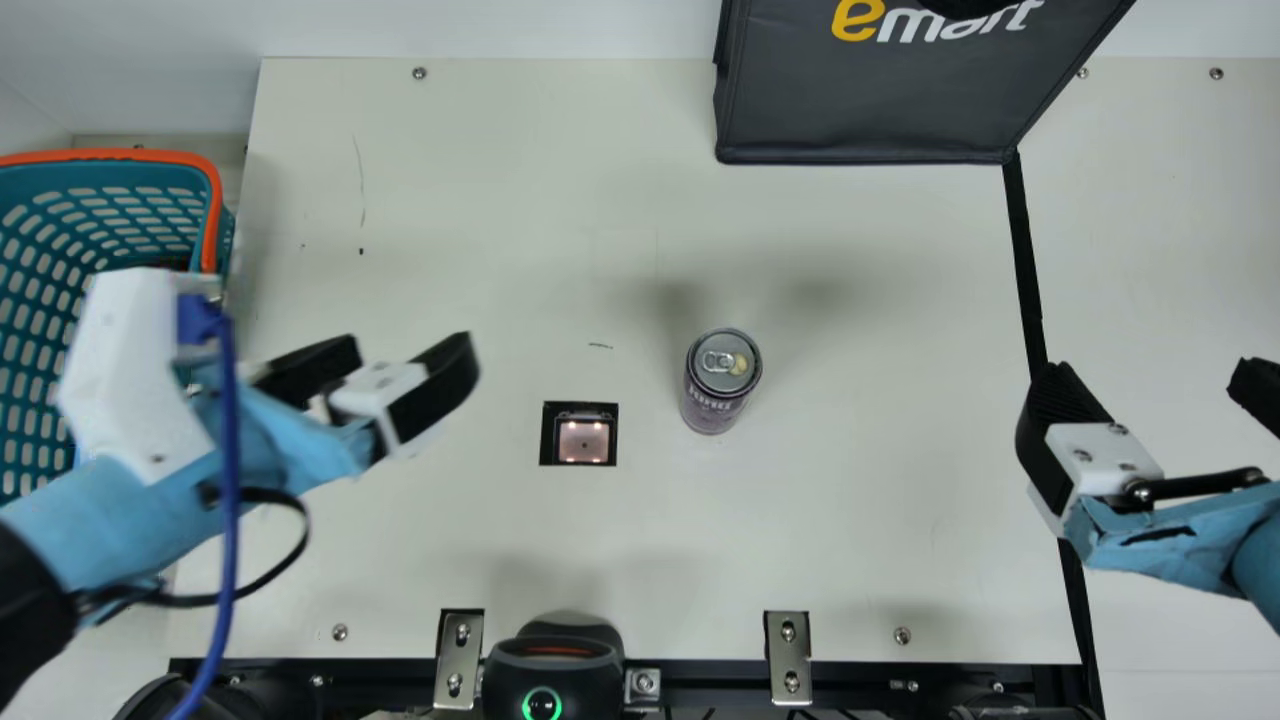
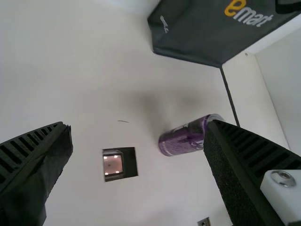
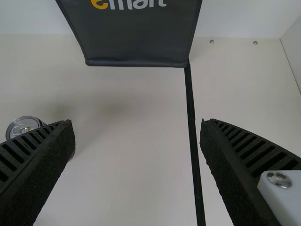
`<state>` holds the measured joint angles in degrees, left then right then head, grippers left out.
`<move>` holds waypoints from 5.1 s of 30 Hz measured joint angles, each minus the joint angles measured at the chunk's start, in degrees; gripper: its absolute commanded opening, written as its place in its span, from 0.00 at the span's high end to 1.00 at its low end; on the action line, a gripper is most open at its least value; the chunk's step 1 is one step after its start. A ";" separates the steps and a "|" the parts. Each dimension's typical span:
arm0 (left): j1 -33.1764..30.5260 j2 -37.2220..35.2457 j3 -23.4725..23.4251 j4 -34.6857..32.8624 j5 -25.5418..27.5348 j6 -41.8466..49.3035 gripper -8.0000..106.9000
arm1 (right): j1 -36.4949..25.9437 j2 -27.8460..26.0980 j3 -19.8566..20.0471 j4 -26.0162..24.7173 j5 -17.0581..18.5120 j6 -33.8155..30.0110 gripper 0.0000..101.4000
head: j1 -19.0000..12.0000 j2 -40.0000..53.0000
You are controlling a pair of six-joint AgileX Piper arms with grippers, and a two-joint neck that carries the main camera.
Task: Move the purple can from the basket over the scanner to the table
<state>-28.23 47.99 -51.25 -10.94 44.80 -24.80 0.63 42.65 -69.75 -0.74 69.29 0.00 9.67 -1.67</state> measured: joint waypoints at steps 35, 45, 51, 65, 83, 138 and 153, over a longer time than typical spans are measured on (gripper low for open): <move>13.68 -10.56 -8.84 13.07 21.51 16.73 0.15 | 5.11 1.15 1.95 0.74 0.62 -3.23 0.06 | 0.00 0.00; 13.68 -10.56 -8.84 13.07 21.51 16.73 0.15 | 14.73 2.69 6.96 3.85 0.62 -9.63 0.06 | 0.00 0.00; 13.68 -10.56 -8.84 13.07 21.51 16.73 0.15 | 18.81 4.85 6.05 4.61 0.50 -7.12 0.06 | 0.00 0.00; 13.68 -10.56 -8.84 13.07 21.51 16.73 0.15 | 32.55 13.59 6.00 -4.44 -6.34 13.25 0.06 | 0.00 0.00; 13.68 -10.56 -8.84 13.07 21.51 16.73 0.15 | 51.16 24.56 8.09 -18.16 -12.04 40.19 0.06 | 0.00 0.00; 13.68 -10.56 -8.84 13.07 21.51 16.73 0.15 | 45.44 32.45 4.97 -20.61 -14.90 38.04 1.00 | 0.00 -8.09; 13.68 -10.56 -8.84 13.07 21.51 16.73 0.15 | 27.55 23.08 7.67 -14.57 -11.93 30.47 1.00 | 0.00 -19.78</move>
<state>-14.55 37.43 -60.09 2.13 66.31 -8.06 28.18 65.72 -62.08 -15.31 57.36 30.47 9.67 -21.45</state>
